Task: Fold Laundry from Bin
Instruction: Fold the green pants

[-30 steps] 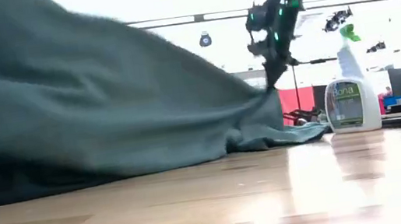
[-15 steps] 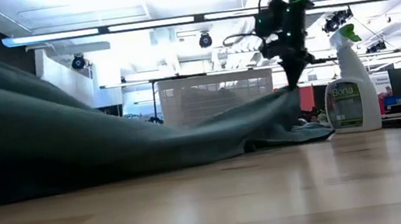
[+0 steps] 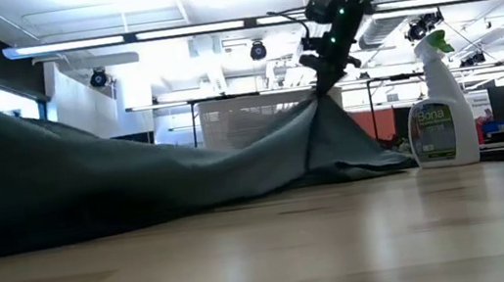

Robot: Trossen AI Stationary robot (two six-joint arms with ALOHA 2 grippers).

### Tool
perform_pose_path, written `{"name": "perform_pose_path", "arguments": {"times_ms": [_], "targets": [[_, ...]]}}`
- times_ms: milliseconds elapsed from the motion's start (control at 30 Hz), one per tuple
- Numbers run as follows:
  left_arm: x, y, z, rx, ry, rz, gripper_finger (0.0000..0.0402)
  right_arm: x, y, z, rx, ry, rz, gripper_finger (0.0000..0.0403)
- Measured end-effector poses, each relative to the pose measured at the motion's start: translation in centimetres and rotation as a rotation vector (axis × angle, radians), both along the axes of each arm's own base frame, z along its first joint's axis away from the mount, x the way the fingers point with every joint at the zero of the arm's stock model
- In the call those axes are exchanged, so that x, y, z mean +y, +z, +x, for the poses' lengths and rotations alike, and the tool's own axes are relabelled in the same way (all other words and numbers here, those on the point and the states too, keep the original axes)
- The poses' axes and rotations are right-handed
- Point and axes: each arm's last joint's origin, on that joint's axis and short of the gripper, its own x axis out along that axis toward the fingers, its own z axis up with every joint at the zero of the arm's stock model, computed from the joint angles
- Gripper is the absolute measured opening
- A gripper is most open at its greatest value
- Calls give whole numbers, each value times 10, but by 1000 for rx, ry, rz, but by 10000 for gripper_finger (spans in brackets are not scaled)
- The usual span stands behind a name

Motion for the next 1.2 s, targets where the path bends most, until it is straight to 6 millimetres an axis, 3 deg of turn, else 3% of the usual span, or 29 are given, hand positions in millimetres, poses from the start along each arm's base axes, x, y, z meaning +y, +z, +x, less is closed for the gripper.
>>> {"name": "perform_pose_path", "arguments": {"times_ms": [200, 300, 400, 467, 633, 800, 967, 1067, 1200], "targets": [[2, 36, 21, -131, -146, 43, 0, -5, -7, 1, 1, -2, 18, 124], [10, 27, 23, -18, -197, 51, 0, -7, -7, -1, 1, -9, 5, 164], [23, 9, 22, 104, -149, 32, 0, -8, -7, -2, 7, -12, 11, 195], [28, 8, 25, 132, -115, -2, 0, -5, -6, -4, 15, -7, 41, 208], [33, 16, 31, 56, -78, 35, 0, 16, 23, 0, -94, 128, 100, 216], [43, -21, 16, 282, 80, -89, 0, 40, 31, 15, -157, 220, 137, 206], [40, -46, -6, 533, 62, -227, 0, 60, 32, 32, -147, 302, 134, 200], [38, -54, -12, 523, 146, -225, 11, 70, 33, 42, -158, 347, 121, 200], [32, -56, -13, 458, 94, -341, 59, 78, 34, 50, -166, 382, 119, 200]]}}
